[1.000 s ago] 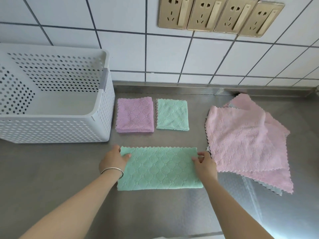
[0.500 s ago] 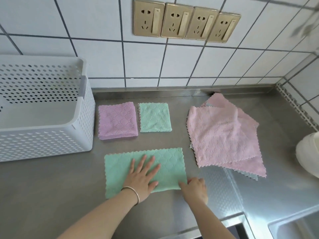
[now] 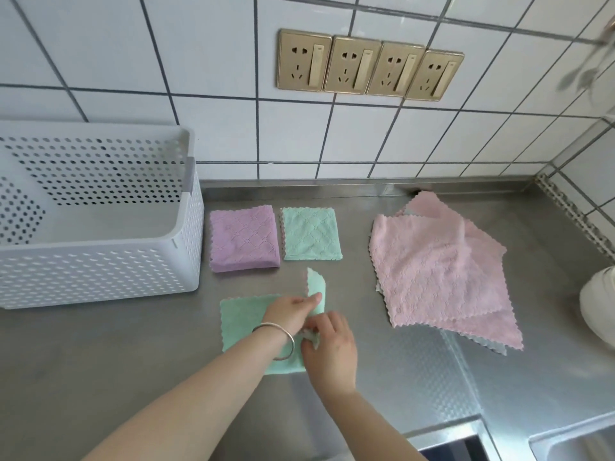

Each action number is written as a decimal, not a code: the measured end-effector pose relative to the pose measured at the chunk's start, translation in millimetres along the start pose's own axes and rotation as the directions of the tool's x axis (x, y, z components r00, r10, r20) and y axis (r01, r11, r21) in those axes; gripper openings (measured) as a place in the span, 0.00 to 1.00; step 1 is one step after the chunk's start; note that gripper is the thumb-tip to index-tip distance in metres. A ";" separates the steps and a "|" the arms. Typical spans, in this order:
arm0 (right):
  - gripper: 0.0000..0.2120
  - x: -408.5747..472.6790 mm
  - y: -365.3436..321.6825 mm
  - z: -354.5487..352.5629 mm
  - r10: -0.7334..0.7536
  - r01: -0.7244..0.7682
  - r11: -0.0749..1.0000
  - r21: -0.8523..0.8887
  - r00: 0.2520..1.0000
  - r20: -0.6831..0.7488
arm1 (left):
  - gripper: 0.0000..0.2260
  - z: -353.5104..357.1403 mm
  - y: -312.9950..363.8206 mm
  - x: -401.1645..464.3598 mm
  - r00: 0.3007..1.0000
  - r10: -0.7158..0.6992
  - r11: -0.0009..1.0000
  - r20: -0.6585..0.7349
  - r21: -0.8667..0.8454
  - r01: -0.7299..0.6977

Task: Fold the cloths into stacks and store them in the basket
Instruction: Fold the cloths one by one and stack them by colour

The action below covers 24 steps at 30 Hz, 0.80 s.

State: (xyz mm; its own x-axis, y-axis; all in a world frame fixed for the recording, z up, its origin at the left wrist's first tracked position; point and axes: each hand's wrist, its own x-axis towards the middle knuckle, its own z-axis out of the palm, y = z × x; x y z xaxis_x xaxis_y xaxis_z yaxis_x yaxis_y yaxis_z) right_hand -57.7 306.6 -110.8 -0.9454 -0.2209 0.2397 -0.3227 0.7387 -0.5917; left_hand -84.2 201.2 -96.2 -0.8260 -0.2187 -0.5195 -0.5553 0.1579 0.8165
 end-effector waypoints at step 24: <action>0.35 -24.8 5.4 48.4 -0.164 0.445 0.832 -0.332 0.768 0.619 | 0.11 -58.7 -92.8 -21.0 0.786 -0.226 0.970 -0.576 -0.062 0.234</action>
State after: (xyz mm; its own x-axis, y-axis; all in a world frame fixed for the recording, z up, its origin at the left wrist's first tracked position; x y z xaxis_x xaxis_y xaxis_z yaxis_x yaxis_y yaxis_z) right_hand -38.3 285.3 -157.1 -0.7018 -0.6849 -0.1957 -0.6737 0.7275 -0.1299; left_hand -9.7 134.6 -146.3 -0.4680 -0.7620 -0.4477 -0.7260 0.0426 0.6864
